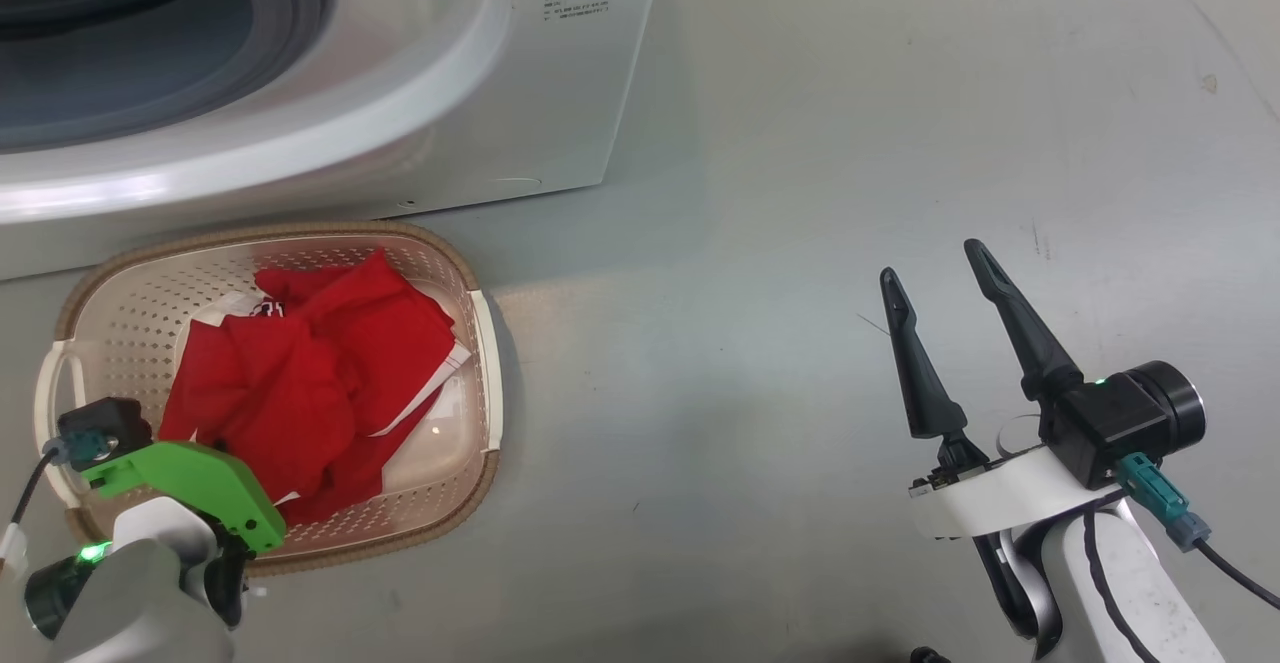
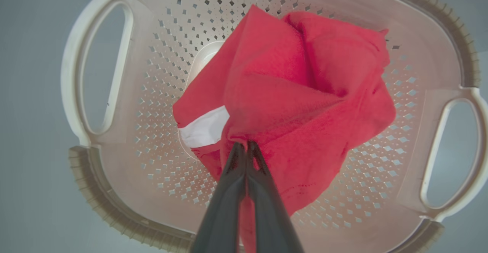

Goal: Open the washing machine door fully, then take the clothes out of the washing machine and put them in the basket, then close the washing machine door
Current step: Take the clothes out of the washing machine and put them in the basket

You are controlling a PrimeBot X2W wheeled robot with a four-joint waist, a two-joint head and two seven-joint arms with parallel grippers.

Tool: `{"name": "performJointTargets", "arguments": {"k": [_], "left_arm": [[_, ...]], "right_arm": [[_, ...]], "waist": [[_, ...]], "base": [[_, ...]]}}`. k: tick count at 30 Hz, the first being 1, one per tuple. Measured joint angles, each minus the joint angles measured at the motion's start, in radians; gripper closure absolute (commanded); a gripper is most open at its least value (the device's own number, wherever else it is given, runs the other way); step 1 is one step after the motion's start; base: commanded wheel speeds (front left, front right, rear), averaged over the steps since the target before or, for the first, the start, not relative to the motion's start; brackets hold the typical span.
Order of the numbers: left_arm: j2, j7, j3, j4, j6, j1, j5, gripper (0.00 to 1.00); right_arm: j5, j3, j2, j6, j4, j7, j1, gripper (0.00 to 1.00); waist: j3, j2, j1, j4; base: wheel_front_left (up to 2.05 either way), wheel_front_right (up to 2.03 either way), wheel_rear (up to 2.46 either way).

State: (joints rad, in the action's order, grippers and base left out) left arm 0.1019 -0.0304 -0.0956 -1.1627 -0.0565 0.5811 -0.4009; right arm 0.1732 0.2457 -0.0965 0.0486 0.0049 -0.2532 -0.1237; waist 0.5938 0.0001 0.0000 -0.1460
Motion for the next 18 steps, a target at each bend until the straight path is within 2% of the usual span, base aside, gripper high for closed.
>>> {"name": "performJointTargets", "arguments": {"k": [1,2,3,4,12,18], "left_arm": [[-0.001,0.007,0.001,-0.005,0.000,0.006,0.000,1.00],[-0.001,0.009,0.001,-0.008,0.000,0.012,0.000,0.71],[-0.001,0.008,0.001,-0.009,0.000,0.017,0.000,0.13],[-0.001,0.005,0.001,-0.009,0.000,0.022,0.001,0.00],[0.001,-0.025,0.006,-0.013,0.003,0.045,0.002,0.00],[0.007,-0.071,0.026,-0.014,-0.012,0.045,0.017,0.00]], "right_arm": [[0.000,0.001,0.000,0.000,0.000,0.000,0.000,0.00],[0.000,0.002,0.000,0.000,0.000,0.000,0.000,0.00],[0.000,0.002,0.000,-0.005,0.000,0.000,0.000,0.00],[0.000,0.002,0.000,-0.008,0.000,0.000,0.000,0.00],[0.000,0.004,0.003,-0.008,0.002,0.000,-0.012,0.00],[0.002,0.005,0.010,-0.007,0.013,0.000,-0.013,0.00]], "waist": [[0.000,0.0000,0.0000,0.000],[0.000,0.0000,0.0000,0.001],[0.000,0.0000,0.0000,0.001],[-0.001,0.0000,0.0000,0.001],[-0.017,0.0000,0.0000,0.003],[-0.045,0.0000,0.0000,0.007]], "base": [[0.00,0.00,0.00],[0.00,0.00,0.00],[0.00,0.00,0.00],[0.00,0.00,0.00],[0.00,0.00,0.00],[0.00,0.00,0.00]]}}
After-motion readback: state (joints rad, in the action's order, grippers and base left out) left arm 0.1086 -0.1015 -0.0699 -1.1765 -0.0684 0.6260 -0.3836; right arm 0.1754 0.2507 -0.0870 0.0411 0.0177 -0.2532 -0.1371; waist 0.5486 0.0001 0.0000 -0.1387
